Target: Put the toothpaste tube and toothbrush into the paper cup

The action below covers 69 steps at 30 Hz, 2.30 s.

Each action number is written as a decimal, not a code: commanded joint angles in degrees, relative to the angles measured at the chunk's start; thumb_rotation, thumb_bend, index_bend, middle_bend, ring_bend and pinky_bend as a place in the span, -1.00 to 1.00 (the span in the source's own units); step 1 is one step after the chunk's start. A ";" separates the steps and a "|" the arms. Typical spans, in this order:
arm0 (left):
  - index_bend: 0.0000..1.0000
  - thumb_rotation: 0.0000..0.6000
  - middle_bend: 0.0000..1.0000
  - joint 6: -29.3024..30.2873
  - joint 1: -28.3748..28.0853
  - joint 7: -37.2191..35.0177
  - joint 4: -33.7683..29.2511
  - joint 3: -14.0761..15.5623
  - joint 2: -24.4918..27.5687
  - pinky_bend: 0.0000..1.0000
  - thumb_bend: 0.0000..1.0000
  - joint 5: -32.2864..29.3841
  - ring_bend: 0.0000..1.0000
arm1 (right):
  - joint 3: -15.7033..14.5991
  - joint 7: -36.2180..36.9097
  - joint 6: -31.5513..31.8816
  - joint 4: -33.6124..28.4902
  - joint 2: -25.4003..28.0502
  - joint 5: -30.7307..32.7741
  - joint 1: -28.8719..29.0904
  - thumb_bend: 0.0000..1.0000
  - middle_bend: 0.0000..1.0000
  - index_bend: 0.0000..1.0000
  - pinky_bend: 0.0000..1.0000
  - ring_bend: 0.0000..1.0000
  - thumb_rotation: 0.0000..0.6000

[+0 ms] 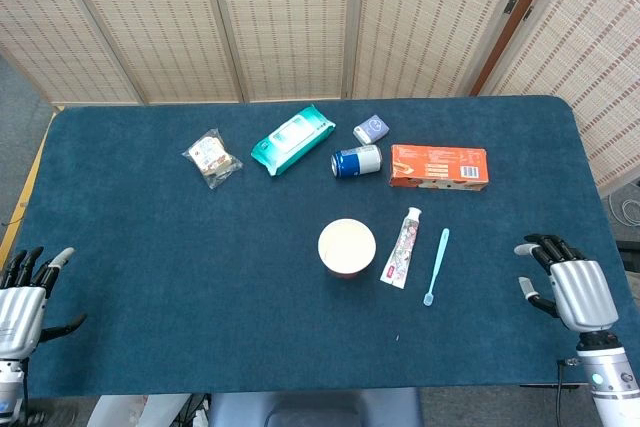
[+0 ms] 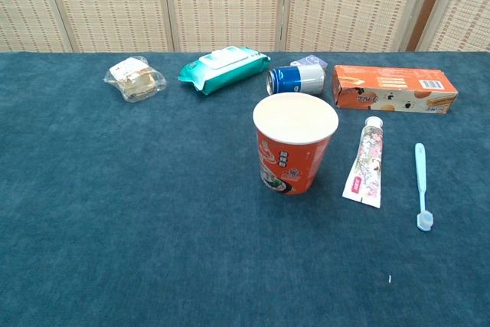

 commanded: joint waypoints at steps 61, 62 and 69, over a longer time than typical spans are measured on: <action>-0.71 1.00 -0.48 -4.91 -2.19 -6.90 3.60 -1.78 1.00 -1.00 -1.00 -4.09 -0.86 | -5.65 -8.23 -37.06 23.79 -13.59 -5.99 38.19 -1.00 -1.00 -0.61 -0.72 -1.00 1.00; -0.71 1.00 -0.48 -4.92 -2.19 -6.90 3.57 -1.76 1.01 -1.00 -1.00 -4.09 -0.86 | -5.89 -7.73 -36.82 24.27 -13.96 -6.34 38.26 -1.00 -1.00 -0.60 -0.72 -1.00 1.00; -0.71 1.00 -0.48 -4.87 -2.16 -6.99 3.47 -1.70 1.09 -1.00 -1.00 -4.02 -0.86 | -7.15 -4.37 -35.34 28.11 -16.85 -8.00 38.68 -1.00 -1.00 -0.49 -0.72 -1.00 1.00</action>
